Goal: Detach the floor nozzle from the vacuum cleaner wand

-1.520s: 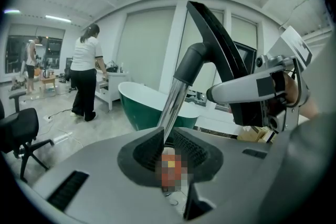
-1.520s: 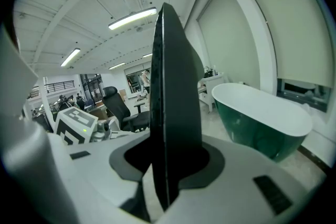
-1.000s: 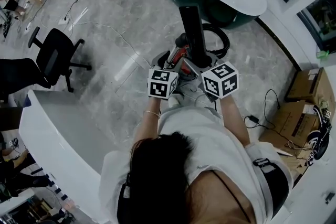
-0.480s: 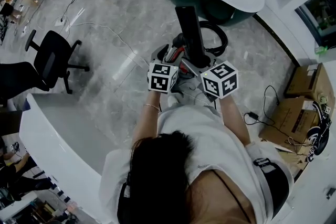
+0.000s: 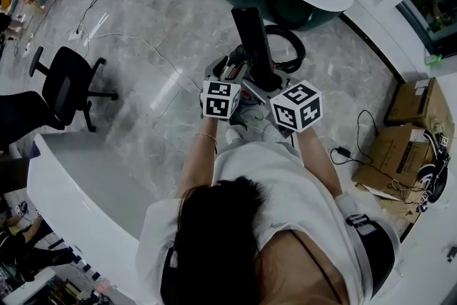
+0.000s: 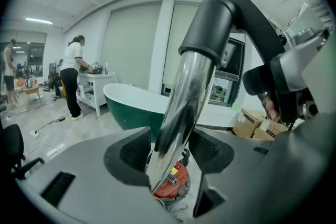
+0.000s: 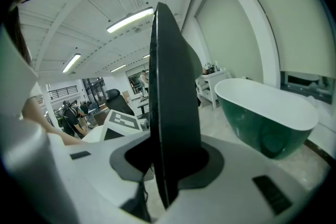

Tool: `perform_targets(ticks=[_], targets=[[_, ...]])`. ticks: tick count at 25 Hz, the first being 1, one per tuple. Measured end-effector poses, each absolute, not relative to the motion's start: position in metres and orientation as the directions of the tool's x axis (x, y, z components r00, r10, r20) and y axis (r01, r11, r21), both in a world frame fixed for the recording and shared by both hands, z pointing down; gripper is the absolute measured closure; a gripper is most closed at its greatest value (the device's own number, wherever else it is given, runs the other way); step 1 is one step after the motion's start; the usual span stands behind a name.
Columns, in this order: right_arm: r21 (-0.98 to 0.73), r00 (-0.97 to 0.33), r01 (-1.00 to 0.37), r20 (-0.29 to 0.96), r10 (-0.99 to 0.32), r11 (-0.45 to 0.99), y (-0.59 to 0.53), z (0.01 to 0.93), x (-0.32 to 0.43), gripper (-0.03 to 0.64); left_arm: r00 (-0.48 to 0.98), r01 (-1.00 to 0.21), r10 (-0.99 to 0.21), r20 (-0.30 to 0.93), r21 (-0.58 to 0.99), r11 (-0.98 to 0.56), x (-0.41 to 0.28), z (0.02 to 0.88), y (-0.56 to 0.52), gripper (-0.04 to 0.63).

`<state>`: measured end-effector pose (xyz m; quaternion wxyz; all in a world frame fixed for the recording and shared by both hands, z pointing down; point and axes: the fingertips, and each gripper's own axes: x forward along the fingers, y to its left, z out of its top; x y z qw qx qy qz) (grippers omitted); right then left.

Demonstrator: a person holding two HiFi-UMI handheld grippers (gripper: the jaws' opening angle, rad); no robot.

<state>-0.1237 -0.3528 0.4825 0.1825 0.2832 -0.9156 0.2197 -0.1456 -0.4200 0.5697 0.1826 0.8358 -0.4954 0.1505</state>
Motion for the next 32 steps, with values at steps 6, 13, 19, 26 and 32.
perform_targets(ticks=[6, 13, 19, 26, 32], targets=[[-0.31, -0.782, -0.591, 0.445, -0.435, 0.745, -0.353, 0.481, -0.121, 0.492, 0.447, -0.888, -0.785, 0.429, 0.109, -0.446, -0.143, 0.573, -0.422, 0.416], [-0.302, -0.777, -0.597, 0.451, -0.44, 0.743, -0.352, 0.481, -0.12, 0.494, 0.455, -0.883, -0.784, 0.422, 0.104, -0.457, -0.142, 0.578, -0.421, 0.42], [-0.347, -0.805, -0.577, 0.397, -0.442, 0.739, -0.353, 0.473, -0.123, 0.499, 0.463, -0.881, -0.78, 0.42, 0.124, -0.456, -0.143, 0.578, -0.424, 0.42], [-0.299, -0.785, -0.601, 0.395, -0.477, 0.741, -0.351, 0.469, -0.125, 0.499, 0.473, -0.876, -0.773, 0.423, 0.128, -0.466, -0.143, 0.577, -0.422, 0.419], [-0.306, -0.782, -0.61, 0.382, -0.493, 0.731, -0.35, 0.468, -0.125, 0.499, 0.475, -0.873, -0.768, 0.43, 0.123, -0.472, -0.143, 0.576, -0.421, 0.419]])
